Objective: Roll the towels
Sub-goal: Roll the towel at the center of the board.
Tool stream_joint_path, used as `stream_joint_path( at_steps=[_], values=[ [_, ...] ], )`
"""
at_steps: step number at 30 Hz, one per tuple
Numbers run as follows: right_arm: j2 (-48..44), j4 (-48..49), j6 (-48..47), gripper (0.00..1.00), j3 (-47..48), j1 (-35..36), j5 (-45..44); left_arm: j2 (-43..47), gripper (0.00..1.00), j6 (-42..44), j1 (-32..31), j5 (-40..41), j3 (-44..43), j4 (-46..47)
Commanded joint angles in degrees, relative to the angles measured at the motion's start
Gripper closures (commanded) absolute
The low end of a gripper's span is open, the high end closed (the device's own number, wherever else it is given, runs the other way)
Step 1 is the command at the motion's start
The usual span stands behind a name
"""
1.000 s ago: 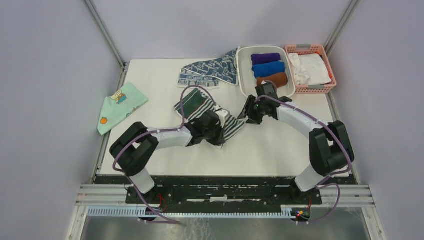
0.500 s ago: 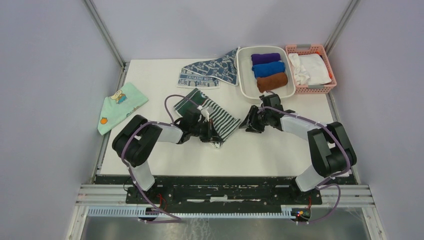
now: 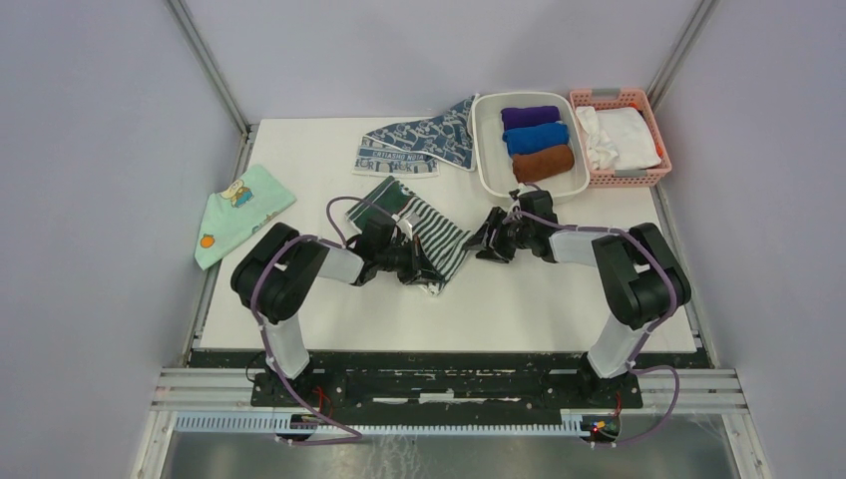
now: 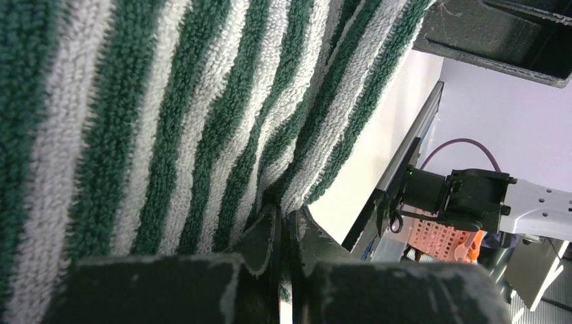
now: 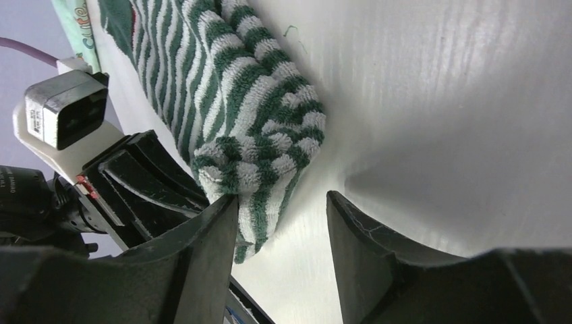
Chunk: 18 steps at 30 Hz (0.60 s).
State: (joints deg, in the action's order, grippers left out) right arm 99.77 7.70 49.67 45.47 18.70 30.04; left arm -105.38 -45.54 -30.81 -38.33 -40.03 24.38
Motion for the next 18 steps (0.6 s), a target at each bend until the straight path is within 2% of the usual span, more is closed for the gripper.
stream_joint_path(
  at_steps=[1,6,18],
  values=[
    [0.8,10.16,3.17,0.41,-0.81,0.26,3.27,-1.74,0.97,-1.89,0.38,0.51,-0.63,-1.97],
    [0.97,16.34,4.94,0.38,-2.99,0.29,4.02,-2.0,0.97,-3.71,1.15,0.12,-1.07,-2.06],
    [4.96,22.59,7.93,0.37,-4.94,0.2,1.22,-2.7,0.97,-5.71,2.07,-0.69,-2.17,-2.76]
  ],
)
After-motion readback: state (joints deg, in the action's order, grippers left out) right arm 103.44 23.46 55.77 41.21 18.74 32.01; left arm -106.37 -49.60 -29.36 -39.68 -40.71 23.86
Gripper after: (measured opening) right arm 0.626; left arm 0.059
